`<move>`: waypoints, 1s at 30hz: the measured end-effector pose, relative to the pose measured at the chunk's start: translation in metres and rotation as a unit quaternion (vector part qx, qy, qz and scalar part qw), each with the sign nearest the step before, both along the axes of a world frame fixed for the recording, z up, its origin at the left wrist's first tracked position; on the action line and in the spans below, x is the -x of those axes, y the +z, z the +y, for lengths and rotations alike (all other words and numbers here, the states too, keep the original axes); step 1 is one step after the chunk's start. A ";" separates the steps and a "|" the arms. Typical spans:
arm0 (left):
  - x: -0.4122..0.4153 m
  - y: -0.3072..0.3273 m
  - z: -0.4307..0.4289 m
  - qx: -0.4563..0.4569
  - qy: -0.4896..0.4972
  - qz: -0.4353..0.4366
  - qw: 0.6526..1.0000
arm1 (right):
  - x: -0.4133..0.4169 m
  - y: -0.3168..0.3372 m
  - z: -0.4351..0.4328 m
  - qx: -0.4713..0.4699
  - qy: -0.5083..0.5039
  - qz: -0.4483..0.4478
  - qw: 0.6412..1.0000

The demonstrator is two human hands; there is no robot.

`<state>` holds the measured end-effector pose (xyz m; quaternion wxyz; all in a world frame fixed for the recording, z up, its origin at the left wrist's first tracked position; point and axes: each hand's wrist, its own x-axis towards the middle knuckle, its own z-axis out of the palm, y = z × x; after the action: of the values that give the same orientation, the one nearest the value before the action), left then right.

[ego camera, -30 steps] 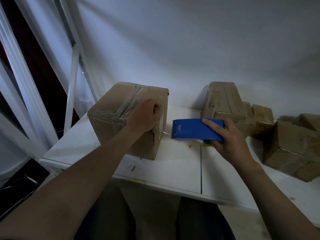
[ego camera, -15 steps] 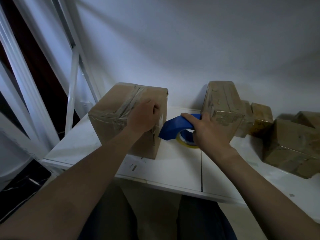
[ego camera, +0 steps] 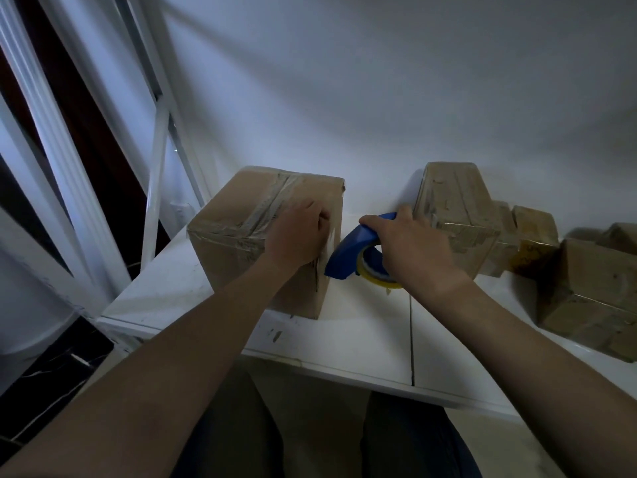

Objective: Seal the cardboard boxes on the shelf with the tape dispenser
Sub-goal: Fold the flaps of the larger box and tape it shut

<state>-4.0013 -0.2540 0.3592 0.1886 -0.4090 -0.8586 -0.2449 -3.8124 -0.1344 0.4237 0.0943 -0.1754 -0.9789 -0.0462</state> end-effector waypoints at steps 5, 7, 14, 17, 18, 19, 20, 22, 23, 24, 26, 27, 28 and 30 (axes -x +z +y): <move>0.004 -0.003 0.000 0.018 0.009 -0.004 1.000 | 0.010 0.010 -0.017 -0.027 -0.015 -0.037 0.999; 0.004 -0.003 -0.001 0.028 0.017 -0.014 0.999 | 0.015 0.014 -0.019 -0.037 -0.013 -0.045 0.998; -0.006 0.008 -0.004 -0.029 -0.008 -0.043 0.999 | 0.007 -0.009 -0.004 -0.026 -0.036 -0.128 0.991; -0.005 0.006 -0.004 -0.024 -0.010 -0.045 0.999 | -0.006 -0.030 0.029 0.225 -0.067 -0.125 0.964; -0.004 0.006 -0.003 -0.025 -0.012 -0.046 0.999 | -0.009 -0.038 0.038 0.286 -0.094 -0.121 0.946; -0.003 0.006 -0.003 -0.028 -0.015 -0.048 0.998 | -0.013 -0.045 0.047 0.327 -0.119 -0.113 0.930; -0.002 0.006 -0.003 -0.030 -0.018 -0.050 0.998 | -0.016 -0.053 0.054 0.359 -0.144 -0.111 0.915; -0.003 0.005 -0.004 -0.032 -0.021 -0.049 0.998 | -0.022 -0.068 0.064 0.408 -0.178 -0.118 0.888; -0.002 0.005 -0.004 -0.032 -0.021 -0.049 0.998 | -0.025 -0.075 0.068 0.429 -0.192 -0.122 0.874; -0.003 0.006 -0.004 -0.030 -0.020 -0.051 0.998 | -0.028 -0.081 0.071 0.452 -0.207 -0.122 0.859; -0.004 0.006 -0.003 -0.025 -0.018 -0.054 0.998 | -0.032 -0.092 0.074 0.470 -0.224 -0.110 0.846; -0.005 0.008 -0.003 -0.022 -0.017 -0.051 0.998 | -0.034 -0.099 0.076 0.468 -0.228 -0.103 0.847; -0.005 0.009 -0.003 -0.016 -0.014 -0.049 0.999 | -0.035 -0.104 0.076 0.459 -0.229 -0.105 0.852; -0.005 0.012 -0.004 -0.002 -0.013 -0.055 0.998 | -0.036 -0.111 0.077 0.424 -0.229 -0.110 0.869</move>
<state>-3.9963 -0.2580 0.3709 0.1385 -0.4058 -0.8617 -0.2714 -3.7761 -0.0579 0.3130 -0.1109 -0.4114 -0.8406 0.3343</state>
